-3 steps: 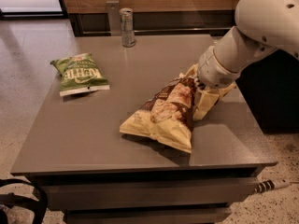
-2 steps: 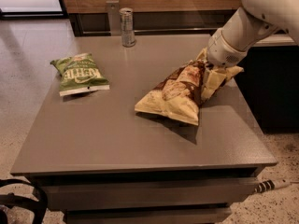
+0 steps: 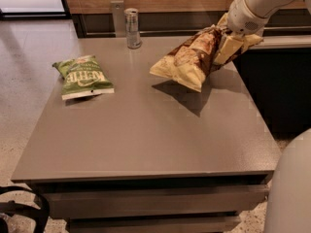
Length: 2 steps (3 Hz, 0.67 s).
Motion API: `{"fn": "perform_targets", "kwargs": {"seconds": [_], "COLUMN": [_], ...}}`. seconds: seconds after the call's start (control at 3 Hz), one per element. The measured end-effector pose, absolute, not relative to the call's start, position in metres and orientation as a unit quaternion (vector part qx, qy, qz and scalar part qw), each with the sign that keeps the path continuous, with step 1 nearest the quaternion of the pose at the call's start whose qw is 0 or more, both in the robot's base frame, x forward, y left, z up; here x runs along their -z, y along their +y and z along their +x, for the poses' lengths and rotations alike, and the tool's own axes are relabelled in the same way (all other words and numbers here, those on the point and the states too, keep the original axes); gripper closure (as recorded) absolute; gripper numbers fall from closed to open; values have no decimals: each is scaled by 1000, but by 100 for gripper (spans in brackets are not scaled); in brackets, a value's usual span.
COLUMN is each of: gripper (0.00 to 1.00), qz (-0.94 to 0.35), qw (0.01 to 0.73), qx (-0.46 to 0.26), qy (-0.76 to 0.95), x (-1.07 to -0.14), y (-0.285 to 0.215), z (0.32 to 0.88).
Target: Move brown chip bag near redbull can
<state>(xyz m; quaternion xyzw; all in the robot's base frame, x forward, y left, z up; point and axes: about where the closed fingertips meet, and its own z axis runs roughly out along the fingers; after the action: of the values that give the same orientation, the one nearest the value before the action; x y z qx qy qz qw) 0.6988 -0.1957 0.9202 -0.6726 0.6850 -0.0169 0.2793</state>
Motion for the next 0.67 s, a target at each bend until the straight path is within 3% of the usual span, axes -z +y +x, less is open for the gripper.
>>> {"fn": "perform_targets", "kwargs": {"seconds": [0.67], "gripper": [100], "qz": [-602], "qw": [336], "qx": [92], "qy": [718], "x": [-946], "y": [-226], "z": [742]}}
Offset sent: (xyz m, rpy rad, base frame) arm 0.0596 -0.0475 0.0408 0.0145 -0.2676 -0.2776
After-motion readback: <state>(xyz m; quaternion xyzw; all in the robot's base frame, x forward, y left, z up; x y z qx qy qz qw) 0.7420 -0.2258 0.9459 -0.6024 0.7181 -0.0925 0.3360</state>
